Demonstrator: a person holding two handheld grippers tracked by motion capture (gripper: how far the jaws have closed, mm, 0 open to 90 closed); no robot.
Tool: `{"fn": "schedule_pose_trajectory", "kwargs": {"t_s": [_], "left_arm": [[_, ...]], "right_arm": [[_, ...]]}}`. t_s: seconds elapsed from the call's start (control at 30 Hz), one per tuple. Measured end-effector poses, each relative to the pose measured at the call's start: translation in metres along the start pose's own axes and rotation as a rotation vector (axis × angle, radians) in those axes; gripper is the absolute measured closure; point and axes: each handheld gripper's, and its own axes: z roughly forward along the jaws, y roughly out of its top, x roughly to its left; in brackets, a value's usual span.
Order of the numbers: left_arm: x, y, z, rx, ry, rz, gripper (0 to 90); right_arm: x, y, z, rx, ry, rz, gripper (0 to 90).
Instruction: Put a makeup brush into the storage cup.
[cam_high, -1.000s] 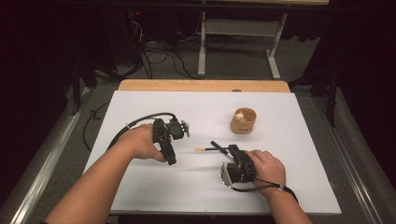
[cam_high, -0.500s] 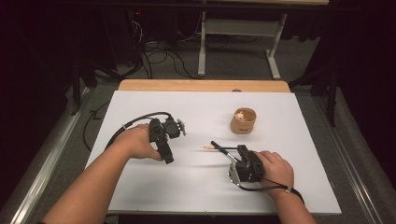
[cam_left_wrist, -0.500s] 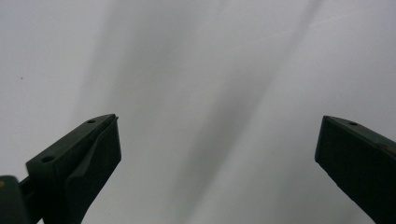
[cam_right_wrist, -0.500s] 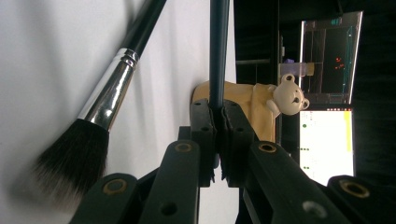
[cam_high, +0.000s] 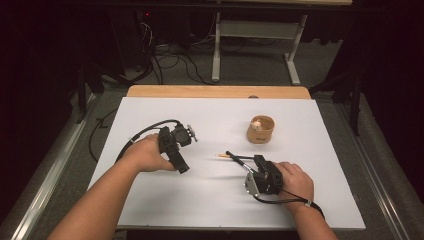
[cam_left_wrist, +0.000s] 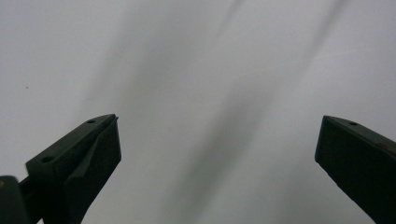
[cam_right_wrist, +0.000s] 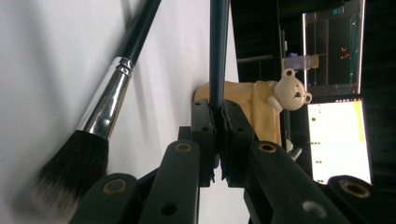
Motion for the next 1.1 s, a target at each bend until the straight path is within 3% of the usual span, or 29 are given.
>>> {"fn": "schedule_pose_trajectory", "kwargs": {"t_s": [0.3,0.53,1.1], "left_arm": [[0.003,-0.007,0.002,-0.089,0.01,-0.056,0.7],[0.005,-0.015,0.005,-0.161,0.041,-0.099,0.8],[0.005,-0.046,0.024,-0.404,0.068,-0.264,0.8]], "right_arm": [[-0.002,-0.002,0.0,-0.003,0.008,0.04,87.5],[-0.005,-0.004,-0.001,-0.006,0.008,0.07,87.4],[-0.005,-0.005,-0.001,-0.002,0.011,0.117,87.4]]}}
